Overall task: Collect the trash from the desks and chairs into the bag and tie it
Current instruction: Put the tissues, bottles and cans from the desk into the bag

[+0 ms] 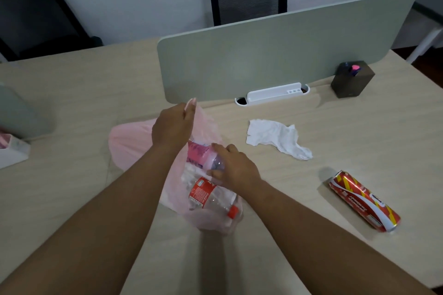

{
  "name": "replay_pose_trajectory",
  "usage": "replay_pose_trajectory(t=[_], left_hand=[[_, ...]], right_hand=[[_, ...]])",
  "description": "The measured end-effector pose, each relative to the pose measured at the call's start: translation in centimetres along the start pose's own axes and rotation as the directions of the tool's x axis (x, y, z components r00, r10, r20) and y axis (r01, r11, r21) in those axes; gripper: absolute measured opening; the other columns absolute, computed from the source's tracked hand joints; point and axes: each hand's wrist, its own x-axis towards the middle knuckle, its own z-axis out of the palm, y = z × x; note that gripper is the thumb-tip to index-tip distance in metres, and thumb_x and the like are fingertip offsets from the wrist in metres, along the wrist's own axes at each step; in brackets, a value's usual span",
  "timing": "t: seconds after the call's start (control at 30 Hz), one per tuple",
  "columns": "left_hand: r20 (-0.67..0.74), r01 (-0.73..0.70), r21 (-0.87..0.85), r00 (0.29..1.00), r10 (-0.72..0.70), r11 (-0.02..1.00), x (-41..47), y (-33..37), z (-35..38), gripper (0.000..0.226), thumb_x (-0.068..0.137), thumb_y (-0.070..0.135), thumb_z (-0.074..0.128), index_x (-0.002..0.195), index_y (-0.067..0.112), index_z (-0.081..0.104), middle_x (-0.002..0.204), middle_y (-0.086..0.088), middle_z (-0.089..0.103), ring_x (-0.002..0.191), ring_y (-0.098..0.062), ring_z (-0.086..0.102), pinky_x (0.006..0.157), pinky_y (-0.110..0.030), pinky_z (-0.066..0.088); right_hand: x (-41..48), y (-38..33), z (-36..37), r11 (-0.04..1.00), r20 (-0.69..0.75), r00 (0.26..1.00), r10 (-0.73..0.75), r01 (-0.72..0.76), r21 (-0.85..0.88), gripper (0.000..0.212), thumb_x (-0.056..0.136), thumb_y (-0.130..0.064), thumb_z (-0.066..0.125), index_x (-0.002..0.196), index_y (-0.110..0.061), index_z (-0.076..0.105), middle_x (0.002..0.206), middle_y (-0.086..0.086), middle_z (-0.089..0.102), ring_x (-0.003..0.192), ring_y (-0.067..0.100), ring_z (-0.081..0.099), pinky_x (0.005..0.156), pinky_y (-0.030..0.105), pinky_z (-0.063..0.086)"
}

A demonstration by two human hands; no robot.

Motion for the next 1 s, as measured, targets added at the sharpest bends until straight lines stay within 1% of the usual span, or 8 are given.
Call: replay_pose_trajectory(t=[0.17,0.3,0.4,0.5,0.6,0.77,0.87,1.0], left_hand=[[0.101,-0.133,-0.005,0.986,0.132,0.991,-0.5,-0.9,0.2,0.050,0.102,0.052,0.030,0.065,0.021,0.043,0.068,-0.004,0.055,0.071,-0.030,0.055,0.060,-0.034,0.038],[0.126,-0.182,0.016,0.976,0.179,0.983,-0.6,-1.4,1.1,0.050,0.102,0.053,0.029,0.070,0.019,0.047,0.072,-0.008,0.060,0.074,-0.032,0.057,0.062,-0.036,0.042],[0.145,-0.221,0.051,0.967,0.211,0.974,-0.9,-1.1,1.9,0.050,0.102,0.052,0.029,0.072,0.017,0.048,0.074,-0.009,0.061,0.075,-0.034,0.057,0.062,-0.035,0.042],[0.172,-0.237,0.067,0.960,0.223,0.969,-1.3,-0.5,2.8,0.048,0.103,0.050,0.027,0.071,0.019,0.046,0.071,-0.007,0.057,0.072,-0.031,0.055,0.061,-0.033,0.037],[0.199,-0.257,0.093,0.951,0.235,0.962,-1.4,-0.3,3.6,0.050,0.102,0.052,0.024,0.073,0.019,0.048,0.069,-0.005,0.057,0.070,-0.028,0.057,0.060,-0.032,0.038],[0.188,-0.257,0.129,0.955,0.231,0.958,-1.4,0.1,3.5,0.052,0.102,0.052,0.023,0.081,0.017,0.055,0.076,-0.005,0.061,0.073,-0.027,0.058,0.064,-0.033,0.042],[0.178,-0.237,0.146,0.961,0.210,0.960,-1.4,0.0,2.8,0.051,0.103,0.051,0.025,0.080,0.016,0.055,0.076,-0.005,0.059,0.073,-0.027,0.055,0.064,-0.032,0.039],[0.162,-0.197,0.107,0.971,0.179,0.975,-1.2,-0.5,1.7,0.056,0.102,0.052,0.025,0.084,0.013,0.060,0.085,-0.010,0.067,0.081,-0.033,0.060,0.072,-0.040,0.050]], right_hand=[[-0.4,1.7,-0.3,0.897,0.140,0.989,0.048,-0.104,0.430,0.086,0.079,-0.024,0.078,0.151,-0.027,0.031,0.147,0.001,0.039,0.133,0.018,0.040,0.099,0.020,0.032],[-3.4,7.1,-2.5,0.987,-0.116,0.981,0.156,-0.159,-0.015,0.076,0.075,-0.056,0.069,0.143,-0.036,0.042,0.142,-0.002,0.048,0.132,0.026,0.040,0.107,0.042,0.035],[-7.3,12.8,-5.4,0.868,-0.283,0.911,0.300,-0.384,-0.316,0.087,0.072,-0.072,0.059,0.148,-0.038,0.032,0.153,0.005,0.034,0.142,0.036,0.026,0.113,0.053,0.021],[-11.3,17.2,-6.9,0.695,-0.464,0.736,0.494,-0.654,-0.297,0.084,0.074,-0.068,0.045,0.150,-0.036,0.027,0.152,0.013,0.033,0.139,0.048,0.023,0.110,0.062,0.017],[-13.8,18.9,-6.1,0.581,-0.526,0.604,0.599,-0.780,-0.233,0.082,0.078,-0.069,0.053,0.148,-0.028,0.035,0.128,0.019,0.051,0.114,0.050,0.047,0.100,0.063,0.030],[-11.4,14.1,-3.1,0.711,-0.385,0.774,0.502,-0.623,-0.326,0.068,0.068,-0.040,0.073,0.127,-0.019,0.048,0.092,0.011,0.059,0.078,0.036,0.058,0.066,0.041,0.043],[-7.7,7.7,-2.5,0.890,-0.268,0.931,0.246,-0.327,-0.318,0.066,0.069,-0.043,0.066,0.128,-0.020,0.047,0.104,0.009,0.061,0.089,0.033,0.060,0.074,0.042,0.046],[-3.3,0.7,-1.7,0.959,-0.166,0.986,-0.016,-0.032,-0.280,0.073,0.081,-0.056,0.058,0.142,-0.025,0.033,0.120,0.008,0.053,0.103,0.029,0.056,0.083,0.042,0.045]])
